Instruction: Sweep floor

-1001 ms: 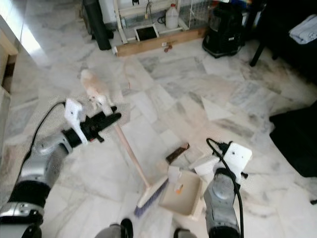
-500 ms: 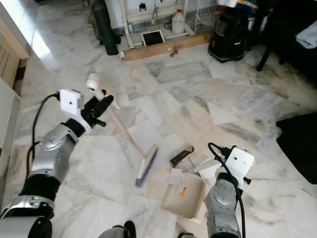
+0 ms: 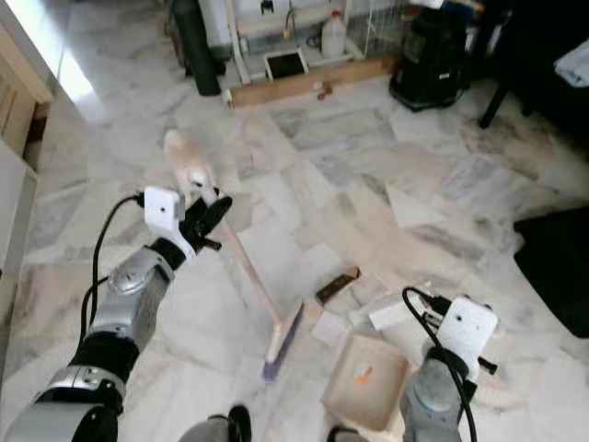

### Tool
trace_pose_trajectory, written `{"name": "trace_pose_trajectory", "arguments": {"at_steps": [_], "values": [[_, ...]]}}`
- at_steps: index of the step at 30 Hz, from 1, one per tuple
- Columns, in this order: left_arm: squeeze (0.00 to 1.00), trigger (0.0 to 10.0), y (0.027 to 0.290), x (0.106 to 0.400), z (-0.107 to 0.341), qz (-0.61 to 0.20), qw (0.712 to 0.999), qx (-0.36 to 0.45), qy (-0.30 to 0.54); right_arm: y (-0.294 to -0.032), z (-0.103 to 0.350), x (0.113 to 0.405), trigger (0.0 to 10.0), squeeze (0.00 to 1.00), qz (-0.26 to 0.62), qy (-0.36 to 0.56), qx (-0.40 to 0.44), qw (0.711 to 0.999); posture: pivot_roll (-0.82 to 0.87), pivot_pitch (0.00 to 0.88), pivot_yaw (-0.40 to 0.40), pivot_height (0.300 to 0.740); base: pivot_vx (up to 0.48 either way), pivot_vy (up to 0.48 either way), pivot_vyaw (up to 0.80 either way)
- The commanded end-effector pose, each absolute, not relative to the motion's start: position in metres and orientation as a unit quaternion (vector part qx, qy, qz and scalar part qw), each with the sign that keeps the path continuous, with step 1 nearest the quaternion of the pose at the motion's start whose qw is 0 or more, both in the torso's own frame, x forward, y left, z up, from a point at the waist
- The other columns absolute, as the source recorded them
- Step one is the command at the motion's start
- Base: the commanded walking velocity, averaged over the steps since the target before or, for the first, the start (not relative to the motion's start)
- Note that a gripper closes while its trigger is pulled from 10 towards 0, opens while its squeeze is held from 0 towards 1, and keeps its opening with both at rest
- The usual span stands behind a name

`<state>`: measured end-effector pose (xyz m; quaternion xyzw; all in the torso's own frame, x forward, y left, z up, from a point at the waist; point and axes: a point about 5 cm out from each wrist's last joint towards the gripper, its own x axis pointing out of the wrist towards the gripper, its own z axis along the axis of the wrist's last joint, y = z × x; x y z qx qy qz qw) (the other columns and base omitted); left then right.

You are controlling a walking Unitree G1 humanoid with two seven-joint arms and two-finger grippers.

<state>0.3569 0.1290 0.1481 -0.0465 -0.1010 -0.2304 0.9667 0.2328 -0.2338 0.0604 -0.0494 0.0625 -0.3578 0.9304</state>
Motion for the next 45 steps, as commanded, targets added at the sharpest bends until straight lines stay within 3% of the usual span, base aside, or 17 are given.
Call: {"name": "trace_pose_trajectory", "arguments": {"at_steps": [1,14,24,33,45], "values": [[0.00,10.0,0.126,0.358,0.149,-0.226,0.967,-0.038,-0.109,-0.240,0.049,0.220,10.0,0.00,-0.369,0.106,-0.087,0.919,-0.09,0.316,0.035,0.740,0.000,0.000,0.00],[0.00,10.0,0.103,0.363,0.146,-0.234,0.966,-0.003,-0.112,-0.232,0.058,0.210,10.0,0.00,-0.360,0.109,-0.080,0.923,-0.13,0.368,0.035,0.740,0.000,0.000,0.00],[0.00,10.0,0.080,0.359,0.138,-0.341,0.935,-0.080,-0.064,-0.234,0.058,0.205,10.0,0.00,-0.364,0.120,-0.075,0.921,-0.12,0.367,0.046,0.740,0.000,0.000,0.00],[0.00,10.0,0.099,0.359,0.145,-0.356,0.925,-0.118,-0.064,-0.225,0.057,0.214,10.0,0.00,-0.354,0.119,-0.059,0.926,-0.09,0.352,0.056,0.740,0.000,0.000,0.00],[0.00,10.0,0.154,0.361,0.194,-0.262,0.944,-0.116,-0.161,-0.219,0.052,0.221,10.0,0.00,-0.346,0.123,-0.048,0.929,-0.07,0.329,0.064,0.740,0.000,0.000,0.00]]}}
